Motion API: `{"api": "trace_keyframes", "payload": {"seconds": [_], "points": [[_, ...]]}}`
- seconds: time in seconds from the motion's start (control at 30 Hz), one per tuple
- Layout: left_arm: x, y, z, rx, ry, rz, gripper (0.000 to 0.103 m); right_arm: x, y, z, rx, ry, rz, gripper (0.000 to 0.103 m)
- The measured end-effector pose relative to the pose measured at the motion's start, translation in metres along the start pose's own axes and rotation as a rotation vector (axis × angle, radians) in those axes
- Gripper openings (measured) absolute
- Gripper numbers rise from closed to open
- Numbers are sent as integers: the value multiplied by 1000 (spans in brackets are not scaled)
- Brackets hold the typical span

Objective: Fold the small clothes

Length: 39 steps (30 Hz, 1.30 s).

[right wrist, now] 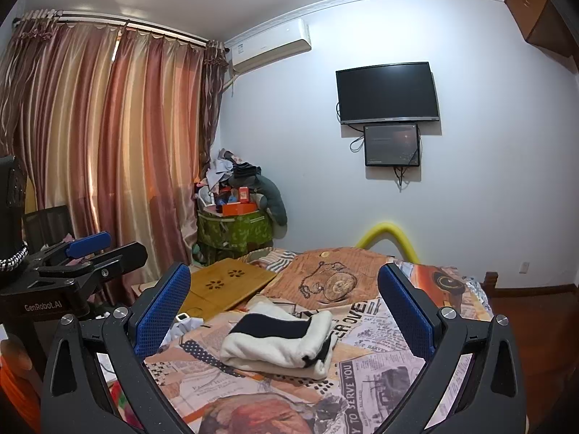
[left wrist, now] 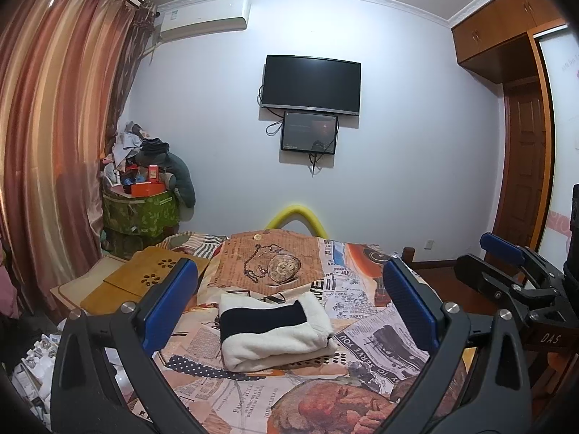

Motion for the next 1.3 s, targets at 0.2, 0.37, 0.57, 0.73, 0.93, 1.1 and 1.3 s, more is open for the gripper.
{"api": "trace_keyframes", "payload": {"seconds": [0.2, 0.37, 0.57, 0.73, 0.93, 1.1, 1.3], "points": [[1, -1, -1, 3, 5, -3, 103, 0, 0, 0, 1, 2, -3, 103], [2, -1, -2, 10, 15, -2, 103, 0, 0, 0, 0, 2, -5, 103], [3, -2, -3, 14, 20, -7, 103, 0, 0, -1, 1, 8, -13, 103], [4, -1, -3, 20, 32, -3, 103, 1, -1, -2, 0, 9, -13, 103], [3, -1, -4, 27, 38, -10, 103, 0, 0, -2, 6, 15, -16, 103], [2, -1, -6, 36, 39, -12, 103, -1, 0, -3, 8, 20, -20, 103], [3, 1, -10, 50, 39, -12, 103, -1, 3, -5, 17, 21, -25, 103]]}}
Point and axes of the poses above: each gripper's, at about its wrist camera, not at the fingertips, and z roughly against the way its jaws point, x to its left, y to its underside, the point moved 6 cm from there along -z, roughly the way its jaws point, and after that the axes turned 1 degree about y, right-handed, at the moved point
